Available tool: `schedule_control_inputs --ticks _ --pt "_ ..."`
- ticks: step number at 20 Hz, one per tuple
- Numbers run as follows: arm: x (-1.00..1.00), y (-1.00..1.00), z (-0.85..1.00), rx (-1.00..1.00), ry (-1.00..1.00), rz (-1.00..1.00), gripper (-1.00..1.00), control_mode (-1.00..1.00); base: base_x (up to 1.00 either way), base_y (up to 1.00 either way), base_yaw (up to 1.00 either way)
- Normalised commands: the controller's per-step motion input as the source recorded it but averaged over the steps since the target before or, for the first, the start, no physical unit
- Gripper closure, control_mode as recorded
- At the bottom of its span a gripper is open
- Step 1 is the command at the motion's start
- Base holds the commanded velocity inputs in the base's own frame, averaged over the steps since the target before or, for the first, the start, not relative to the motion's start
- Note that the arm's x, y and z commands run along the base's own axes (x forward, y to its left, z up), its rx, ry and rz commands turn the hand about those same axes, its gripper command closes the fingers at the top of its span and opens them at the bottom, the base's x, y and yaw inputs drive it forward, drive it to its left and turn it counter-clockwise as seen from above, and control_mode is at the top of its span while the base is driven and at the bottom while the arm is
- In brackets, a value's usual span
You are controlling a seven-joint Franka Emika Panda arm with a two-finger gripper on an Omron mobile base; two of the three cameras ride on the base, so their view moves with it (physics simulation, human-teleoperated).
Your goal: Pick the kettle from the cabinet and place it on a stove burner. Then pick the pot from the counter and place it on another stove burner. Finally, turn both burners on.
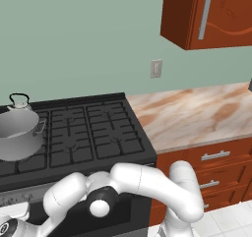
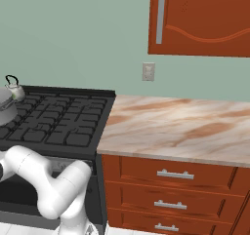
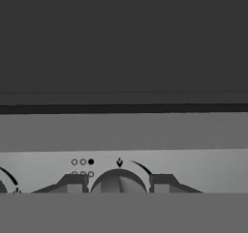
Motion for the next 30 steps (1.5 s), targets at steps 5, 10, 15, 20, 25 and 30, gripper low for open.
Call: schedule_control_inputs --ticks 5,10,15,20,25,30 --pt "0.00 0.00 0.01 -0.18 0.00 -0.01 1.00 -1.00 0.00 0.00 0.00" --pt "0.00 0.00 0.00 -0.19 0.00 -0.01 1.00 -1.00 0.00 0.00 0.00" --pt "0.00 0.00 0.00 -0.21 0.00 -0.01 1.00 -1.00 0.00 0.00 0.00" --pt "0.00 0.00 -0.01 -0.07 0.00 -0.01 1.00 -1.00 0.00 0.00 0.00" --pt "0.00 0.09 -0.04 0.00 0.00 0.00 -1.00 -1.00 0.00 0.00 0.00" --pt "0.00 0.00 -0.01 0.00 -0.01 0.00 -1.00 -1.00 0.00 0.00 0.00"
